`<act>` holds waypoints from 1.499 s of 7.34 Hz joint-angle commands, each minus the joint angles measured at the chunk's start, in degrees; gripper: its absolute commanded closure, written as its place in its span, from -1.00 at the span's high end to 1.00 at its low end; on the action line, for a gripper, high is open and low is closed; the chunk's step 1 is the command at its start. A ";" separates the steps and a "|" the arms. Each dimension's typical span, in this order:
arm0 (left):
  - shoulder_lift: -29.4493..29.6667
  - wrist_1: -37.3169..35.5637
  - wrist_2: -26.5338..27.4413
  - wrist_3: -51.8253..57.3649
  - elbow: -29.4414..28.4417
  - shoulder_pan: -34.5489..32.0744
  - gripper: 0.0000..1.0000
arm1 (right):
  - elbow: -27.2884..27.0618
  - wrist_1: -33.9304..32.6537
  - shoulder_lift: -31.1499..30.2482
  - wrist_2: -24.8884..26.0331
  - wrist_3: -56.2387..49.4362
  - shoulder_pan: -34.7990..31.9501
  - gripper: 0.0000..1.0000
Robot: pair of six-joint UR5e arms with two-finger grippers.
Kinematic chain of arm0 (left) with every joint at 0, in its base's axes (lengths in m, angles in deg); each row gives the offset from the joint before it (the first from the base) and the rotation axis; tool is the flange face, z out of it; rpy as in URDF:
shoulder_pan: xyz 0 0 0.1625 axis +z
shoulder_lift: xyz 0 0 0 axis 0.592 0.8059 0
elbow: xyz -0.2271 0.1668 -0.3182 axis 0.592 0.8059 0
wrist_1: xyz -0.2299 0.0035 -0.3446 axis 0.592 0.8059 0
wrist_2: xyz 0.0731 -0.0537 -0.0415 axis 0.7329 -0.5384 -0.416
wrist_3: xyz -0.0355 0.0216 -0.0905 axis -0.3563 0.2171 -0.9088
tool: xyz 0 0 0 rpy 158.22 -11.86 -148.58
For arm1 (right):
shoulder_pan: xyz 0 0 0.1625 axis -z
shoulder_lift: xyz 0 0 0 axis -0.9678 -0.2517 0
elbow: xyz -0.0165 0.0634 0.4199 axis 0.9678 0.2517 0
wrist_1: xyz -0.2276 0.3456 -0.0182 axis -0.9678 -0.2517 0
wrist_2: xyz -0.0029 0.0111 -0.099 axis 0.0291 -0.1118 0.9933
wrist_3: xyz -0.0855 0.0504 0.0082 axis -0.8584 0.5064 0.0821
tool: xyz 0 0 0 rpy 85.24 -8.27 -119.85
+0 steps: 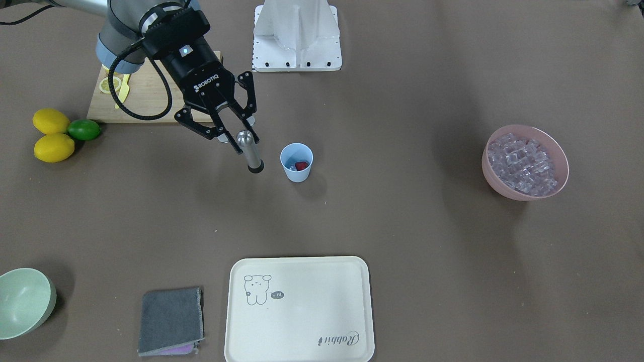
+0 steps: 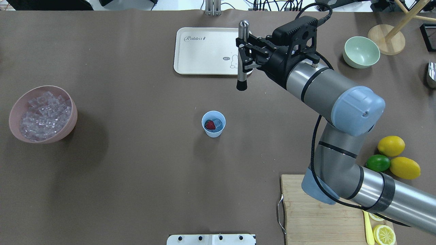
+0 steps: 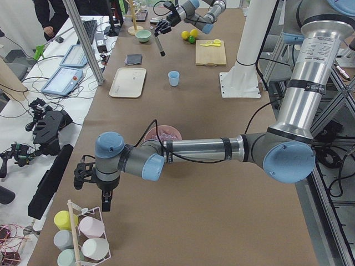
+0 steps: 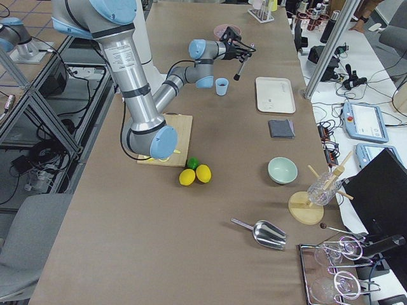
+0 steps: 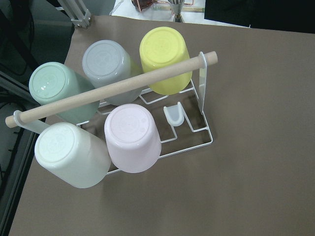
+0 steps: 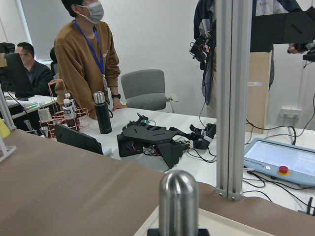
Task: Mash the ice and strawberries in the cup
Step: 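Carry the pestle with the right gripper toward the lemons and lower it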
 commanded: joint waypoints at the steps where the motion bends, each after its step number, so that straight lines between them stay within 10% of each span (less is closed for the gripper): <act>1: 0.66 0.01 0.15 0.09 -0.42 0.26 0.95 | 0.18 -8.05 -0.88 -7.54 5.88 -3.48 -1.00; 8: 1.28 1.06 0.24 0.09 -0.33 0.26 0.95 | 8.23 -27.75 -2.20 -40.50 6.44 -17.99 -1.00; 11: 1.80 2.65 0.33 0.09 -0.25 0.26 0.95 | 10.55 -45.81 -1.59 -55.28 6.35 -24.76 -1.00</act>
